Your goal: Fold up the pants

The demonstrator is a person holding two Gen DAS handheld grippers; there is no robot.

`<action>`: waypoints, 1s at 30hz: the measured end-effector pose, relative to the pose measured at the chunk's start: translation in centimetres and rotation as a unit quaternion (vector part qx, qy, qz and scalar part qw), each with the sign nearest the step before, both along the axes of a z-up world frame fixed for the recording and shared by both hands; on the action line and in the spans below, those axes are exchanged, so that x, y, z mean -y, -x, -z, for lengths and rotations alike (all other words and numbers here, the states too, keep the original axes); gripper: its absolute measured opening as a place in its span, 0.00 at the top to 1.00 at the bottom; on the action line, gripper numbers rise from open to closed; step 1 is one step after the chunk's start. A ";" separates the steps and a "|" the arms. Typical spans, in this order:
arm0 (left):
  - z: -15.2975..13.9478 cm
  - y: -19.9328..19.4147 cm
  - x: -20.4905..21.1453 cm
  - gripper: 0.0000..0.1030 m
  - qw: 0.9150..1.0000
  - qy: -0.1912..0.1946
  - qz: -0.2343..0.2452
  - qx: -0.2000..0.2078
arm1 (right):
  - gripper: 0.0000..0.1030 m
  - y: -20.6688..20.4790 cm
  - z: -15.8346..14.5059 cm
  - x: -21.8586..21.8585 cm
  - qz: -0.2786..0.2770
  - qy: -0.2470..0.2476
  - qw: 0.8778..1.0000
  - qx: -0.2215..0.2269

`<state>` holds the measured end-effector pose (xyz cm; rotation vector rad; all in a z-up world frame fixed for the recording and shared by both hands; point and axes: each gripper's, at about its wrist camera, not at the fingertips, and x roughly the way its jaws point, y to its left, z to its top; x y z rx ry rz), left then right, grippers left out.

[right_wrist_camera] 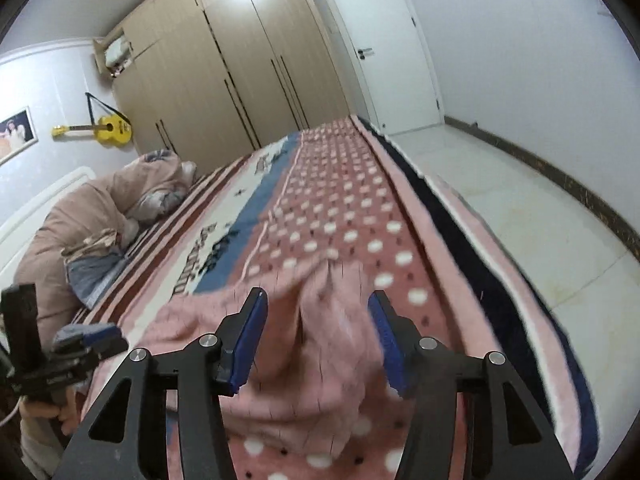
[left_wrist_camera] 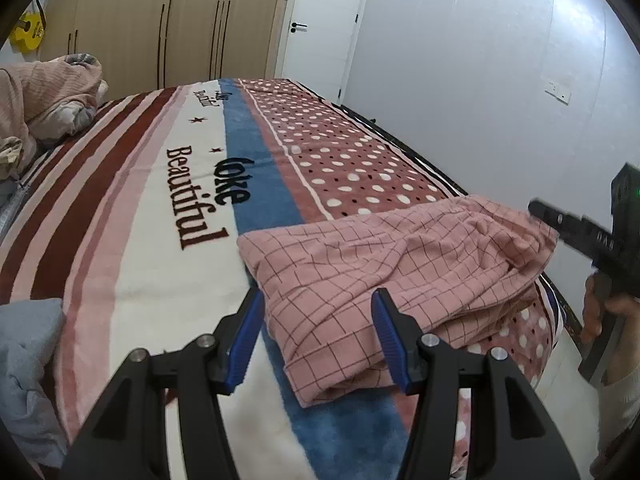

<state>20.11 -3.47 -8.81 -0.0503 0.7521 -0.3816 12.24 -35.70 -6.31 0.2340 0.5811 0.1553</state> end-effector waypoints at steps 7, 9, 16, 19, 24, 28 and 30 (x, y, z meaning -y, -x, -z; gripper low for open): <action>-0.1 -0.1 -0.3 0.50 1.000 0.002 0.001 0.001 | 0.43 -0.6 -2.2 -2.1 -0.028 0.031 0.999 0.026; 0.0 0.0 -0.3 0.50 1.000 0.003 0.003 0.000 | 0.43 -1.3 -1.2 -2.8 -0.037 0.046 0.998 -0.018; 0.5 0.4 -0.1 0.50 1.000 -0.001 0.010 -0.006 | 0.80 -1.0 3.5 -3.0 -0.065 0.028 0.994 -0.086; 0.6 0.6 -0.1 0.50 1.000 0.000 0.011 -0.008 | 0.97 -0.3 3.1 -3.6 -0.058 0.072 0.994 -0.057; 0.6 0.9 0.2 0.50 1.000 0.001 0.018 -0.009 | 0.98 1.4 2.1 -2.1 -0.039 0.042 0.998 -0.039; 0.4 0.8 0.6 0.50 1.000 0.005 0.024 -0.011 | 0.98 2.5 2.3 -1.8 -0.037 0.037 0.998 -0.047; 0.4 0.7 0.7 0.49 1.000 0.008 0.024 -0.013 | 0.98 3.0 2.6 -1.5 -0.037 0.032 0.997 -0.053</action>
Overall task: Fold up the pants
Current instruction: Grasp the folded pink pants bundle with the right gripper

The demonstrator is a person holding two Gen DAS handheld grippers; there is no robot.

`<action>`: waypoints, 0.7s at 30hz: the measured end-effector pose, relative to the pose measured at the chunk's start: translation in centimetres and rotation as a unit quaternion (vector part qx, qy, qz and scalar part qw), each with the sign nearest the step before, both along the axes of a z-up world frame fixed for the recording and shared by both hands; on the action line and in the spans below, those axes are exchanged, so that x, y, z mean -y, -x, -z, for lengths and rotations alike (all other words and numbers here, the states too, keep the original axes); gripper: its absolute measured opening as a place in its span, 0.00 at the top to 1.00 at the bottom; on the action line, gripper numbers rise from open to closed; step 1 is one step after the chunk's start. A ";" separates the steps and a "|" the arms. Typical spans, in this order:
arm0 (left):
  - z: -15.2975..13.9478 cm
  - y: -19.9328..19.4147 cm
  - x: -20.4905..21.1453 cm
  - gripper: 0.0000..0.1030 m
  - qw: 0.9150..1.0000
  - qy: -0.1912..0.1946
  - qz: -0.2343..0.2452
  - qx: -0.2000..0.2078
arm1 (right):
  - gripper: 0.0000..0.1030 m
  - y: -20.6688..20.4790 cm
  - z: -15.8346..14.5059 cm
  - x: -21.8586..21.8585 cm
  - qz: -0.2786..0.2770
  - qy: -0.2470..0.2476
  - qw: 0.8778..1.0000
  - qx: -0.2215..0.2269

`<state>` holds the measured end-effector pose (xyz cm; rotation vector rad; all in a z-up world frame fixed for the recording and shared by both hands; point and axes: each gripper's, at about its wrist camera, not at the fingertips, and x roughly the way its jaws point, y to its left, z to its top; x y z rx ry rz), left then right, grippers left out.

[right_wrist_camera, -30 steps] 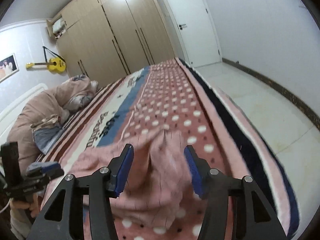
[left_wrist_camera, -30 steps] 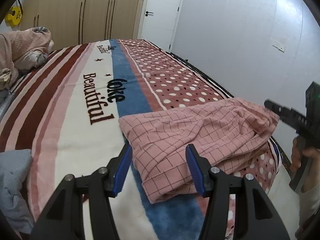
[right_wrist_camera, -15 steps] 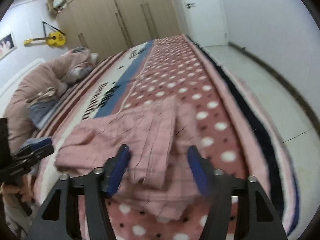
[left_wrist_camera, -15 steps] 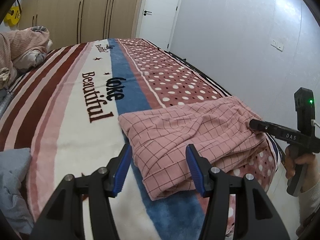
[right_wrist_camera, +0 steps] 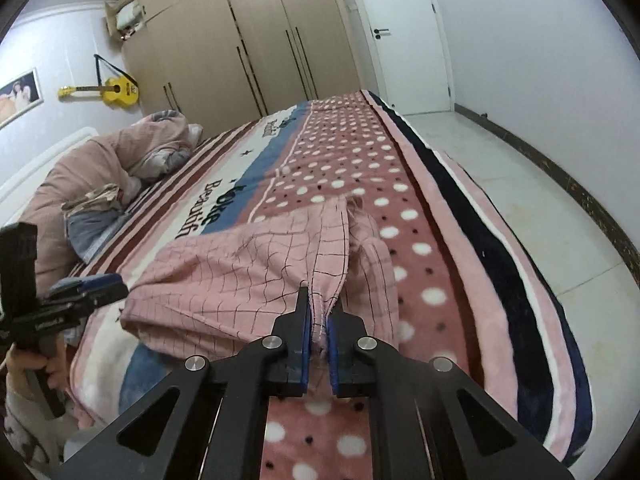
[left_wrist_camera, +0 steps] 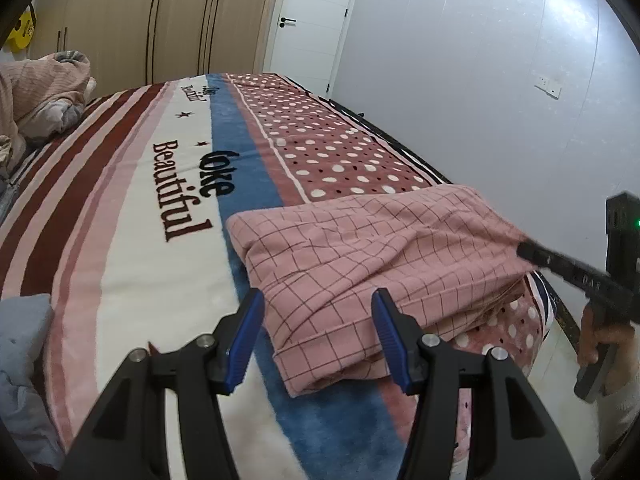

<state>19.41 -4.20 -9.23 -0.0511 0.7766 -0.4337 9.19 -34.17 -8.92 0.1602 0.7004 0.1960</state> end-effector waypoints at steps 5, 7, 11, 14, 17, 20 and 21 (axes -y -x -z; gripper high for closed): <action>0.8 -0.4 0.3 0.41 1.000 -0.005 0.002 -0.017 | 0.98 0.4 2.3 0.6 0.004 0.003 0.999 -0.031; 1.1 -0.6 0.1 0.40 1.000 -0.002 0.002 -0.025 | 0.98 0.2 2.6 0.4 0.003 0.006 0.999 -0.036; 0.6 -1.3 -0.9 0.33 1.000 0.016 -0.006 -0.024 | 0.75 0.2 1.2 -0.2 -0.006 0.030 0.999 -0.043; 0.1 -2.4 -1.7 0.33 0.999 0.037 -0.011 -0.026 | 0.53 -0.2 -0.7 0.4 -0.005 0.026 0.999 -0.023; 0.1 -3.6 -2.1 0.33 0.998 0.050 -0.011 -0.032 | 0.41 -1.5 -1.7 1.4 0.005 0.009 1.000 -0.014; 1.4 -5.0 -2.5 0.33 0.995 0.075 -0.016 -0.061 | 0.32 -3.1 -1.2 2.5 0.024 -0.025 0.999 -0.014; 2.1 -5.6 -2.5 0.33 0.994 0.075 -0.020 -0.074 | 0.32 -3.6 -0.8 2.7 0.023 -0.034 0.999 -0.020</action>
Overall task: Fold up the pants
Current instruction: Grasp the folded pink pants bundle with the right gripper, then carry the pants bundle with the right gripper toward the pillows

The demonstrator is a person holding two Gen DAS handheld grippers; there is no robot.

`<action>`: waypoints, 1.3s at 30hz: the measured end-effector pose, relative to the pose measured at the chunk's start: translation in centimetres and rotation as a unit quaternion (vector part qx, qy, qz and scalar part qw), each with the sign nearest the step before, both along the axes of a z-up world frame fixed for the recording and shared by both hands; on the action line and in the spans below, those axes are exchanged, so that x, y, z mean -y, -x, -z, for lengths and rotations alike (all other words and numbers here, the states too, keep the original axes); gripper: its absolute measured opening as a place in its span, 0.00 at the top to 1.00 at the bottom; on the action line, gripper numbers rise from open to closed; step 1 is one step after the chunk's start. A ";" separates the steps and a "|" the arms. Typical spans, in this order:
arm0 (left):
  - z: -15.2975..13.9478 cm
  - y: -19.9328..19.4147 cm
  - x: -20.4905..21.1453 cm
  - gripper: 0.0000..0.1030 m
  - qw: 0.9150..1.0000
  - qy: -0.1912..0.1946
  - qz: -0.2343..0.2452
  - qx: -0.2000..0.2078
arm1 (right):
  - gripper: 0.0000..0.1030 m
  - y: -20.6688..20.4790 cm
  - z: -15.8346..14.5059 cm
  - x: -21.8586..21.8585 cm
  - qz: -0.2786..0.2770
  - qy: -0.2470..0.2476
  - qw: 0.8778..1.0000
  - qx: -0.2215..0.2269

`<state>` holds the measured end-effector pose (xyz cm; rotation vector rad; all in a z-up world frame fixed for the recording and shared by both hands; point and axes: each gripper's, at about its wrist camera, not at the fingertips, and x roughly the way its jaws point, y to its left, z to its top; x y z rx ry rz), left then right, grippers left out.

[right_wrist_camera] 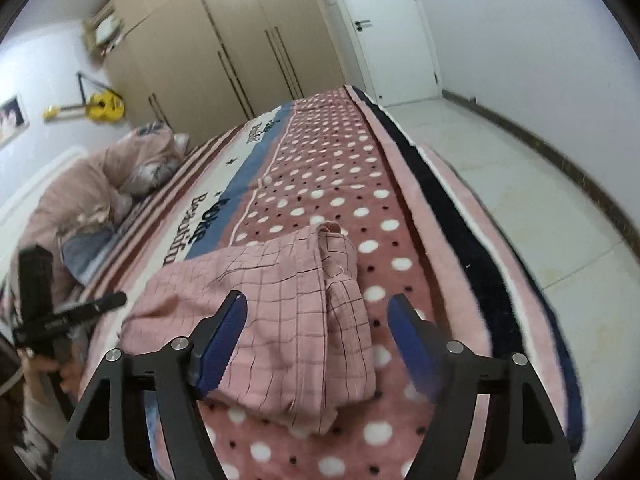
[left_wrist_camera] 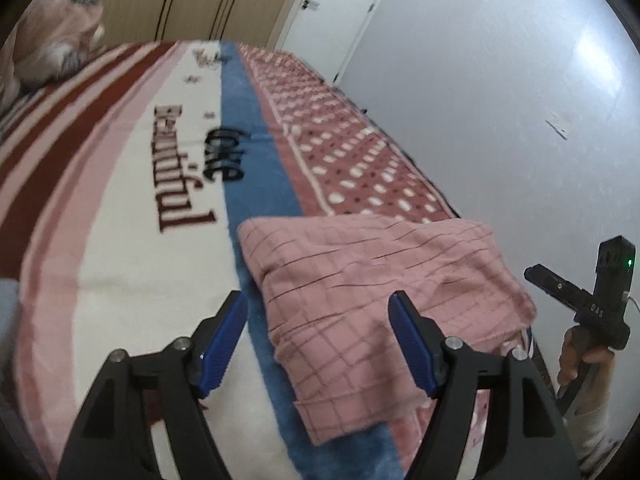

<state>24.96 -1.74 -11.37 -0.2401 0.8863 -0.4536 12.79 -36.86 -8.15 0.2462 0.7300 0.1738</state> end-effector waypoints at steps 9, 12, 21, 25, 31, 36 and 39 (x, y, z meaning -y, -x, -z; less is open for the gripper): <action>4.4 -1.6 -0.6 0.43 0.991 0.106 0.023 -0.082 | 0.35 -2.6 5.8 1.0 -0.035 -0.082 0.993 -0.078; 4.6 -1.6 -0.1 0.56 0.990 0.107 0.030 -0.086 | 0.44 -2.6 6.3 1.0 -0.035 -0.087 0.993 -0.074; 2.3 -0.3 0.7 0.72 0.996 0.064 0.036 -0.048 | 0.80 -1.8 5.9 0.0 -0.044 -0.097 0.993 -0.059; 0.4 0.9 0.7 0.74 0.998 0.049 0.038 -0.018 | 0.83 -0.8 4.1 -0.6 -0.039 -0.099 0.994 -0.034; -2.6 3.4 -1.1 0.75 0.999 0.030 0.026 0.026 | 0.84 0.3 1.2 -3.2 -0.052 -0.080 0.995 -0.012; -4.8 5.8 -4.7 0.75 0.998 0.024 -0.001 0.053 | 0.84 1.0 -0.9 -6.9 -0.080 -0.074 0.994 0.000; -5.8 7.5 -7.5 0.75 0.998 0.014 -0.018 0.063 | 0.84 1.2 -1.9 -9.5 -0.100 -0.071 0.992 0.005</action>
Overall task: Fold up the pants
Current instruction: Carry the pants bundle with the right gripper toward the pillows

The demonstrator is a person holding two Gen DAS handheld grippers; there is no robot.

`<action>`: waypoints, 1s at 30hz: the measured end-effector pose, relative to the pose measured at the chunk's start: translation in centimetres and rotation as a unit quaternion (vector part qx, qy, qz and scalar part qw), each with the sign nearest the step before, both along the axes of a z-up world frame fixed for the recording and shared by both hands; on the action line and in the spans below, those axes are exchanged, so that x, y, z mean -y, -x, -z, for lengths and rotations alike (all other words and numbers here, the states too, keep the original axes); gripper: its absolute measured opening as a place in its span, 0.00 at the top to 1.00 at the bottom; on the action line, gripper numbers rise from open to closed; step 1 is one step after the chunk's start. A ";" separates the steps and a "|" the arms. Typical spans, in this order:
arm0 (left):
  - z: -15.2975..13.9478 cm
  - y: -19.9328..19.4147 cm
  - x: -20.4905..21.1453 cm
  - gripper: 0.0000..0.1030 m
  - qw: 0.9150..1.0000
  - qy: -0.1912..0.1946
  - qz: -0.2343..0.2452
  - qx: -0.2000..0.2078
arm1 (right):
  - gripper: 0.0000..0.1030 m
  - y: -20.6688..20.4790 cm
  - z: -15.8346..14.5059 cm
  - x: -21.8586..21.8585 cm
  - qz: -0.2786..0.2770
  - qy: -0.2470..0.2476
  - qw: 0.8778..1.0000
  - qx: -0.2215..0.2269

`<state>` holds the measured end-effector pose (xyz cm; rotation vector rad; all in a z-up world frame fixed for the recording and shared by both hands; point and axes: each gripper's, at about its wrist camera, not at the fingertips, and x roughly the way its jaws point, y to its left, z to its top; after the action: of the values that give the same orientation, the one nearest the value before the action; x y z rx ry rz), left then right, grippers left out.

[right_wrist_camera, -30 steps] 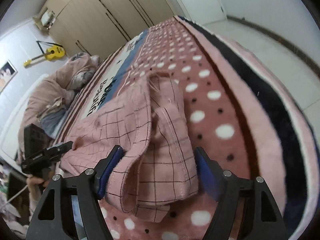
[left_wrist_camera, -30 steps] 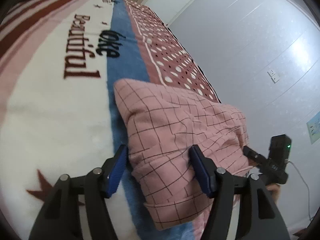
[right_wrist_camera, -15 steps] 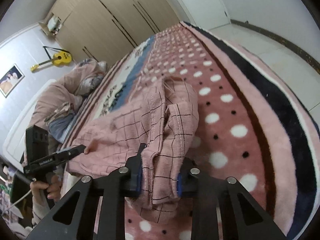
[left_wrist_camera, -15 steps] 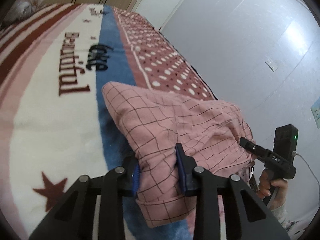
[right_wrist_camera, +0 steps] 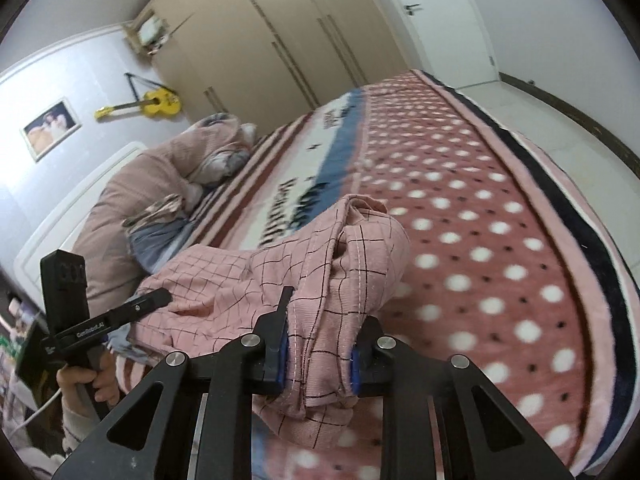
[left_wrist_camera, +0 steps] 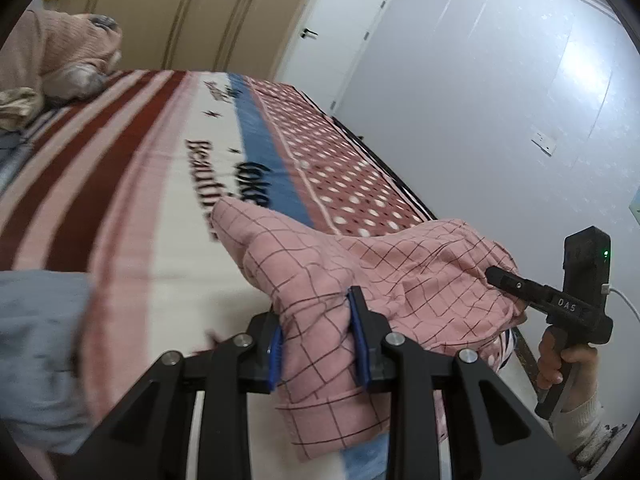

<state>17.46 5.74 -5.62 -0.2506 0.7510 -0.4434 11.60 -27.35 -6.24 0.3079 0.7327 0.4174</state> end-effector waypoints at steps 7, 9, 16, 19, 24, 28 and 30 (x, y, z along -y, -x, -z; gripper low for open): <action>-2.0 3.3 -7.3 0.76 0.998 -0.030 -0.051 0.025 | 0.84 -0.3 -0.8 -8.1 -0.055 0.003 0.998 0.012; -2.5 4.0 -10.2 0.76 0.996 -0.040 -0.072 0.030 | 0.84 -0.9 -0.7 -11.1 -0.075 0.000 0.997 0.012; -3.4 5.5 -19.6 0.77 0.985 -0.093 -0.141 0.042 | 0.84 -3.4 0.3 -22.4 -0.159 -0.003 0.987 0.018; -3.1 5.7 -23.4 0.78 0.977 -0.119 -0.171 0.040 | 0.84 -4.4 0.7 -26.7 -0.189 -0.007 0.982 0.020; -1.8 5.1 -29.3 0.80 0.965 -0.151 -0.213 0.021 | 0.84 -5.4 1.5 -33.7 -0.234 -0.003 0.972 0.035; 0.5 5.1 -32.5 0.84 0.959 -0.166 -0.230 -0.003 | 0.84 -5.2 3.1 -37.8 -0.258 0.012 0.965 0.046; 2.5 4.8 -34.0 0.87 0.956 -0.169 -0.237 -0.026 | 0.84 -5.1 4.2 -38.8 -0.258 0.013 0.965 0.041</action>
<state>12.65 39.74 -8.16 -0.1145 0.7764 0.1483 16.67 11.45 -10.46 0.0675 0.7323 0.9088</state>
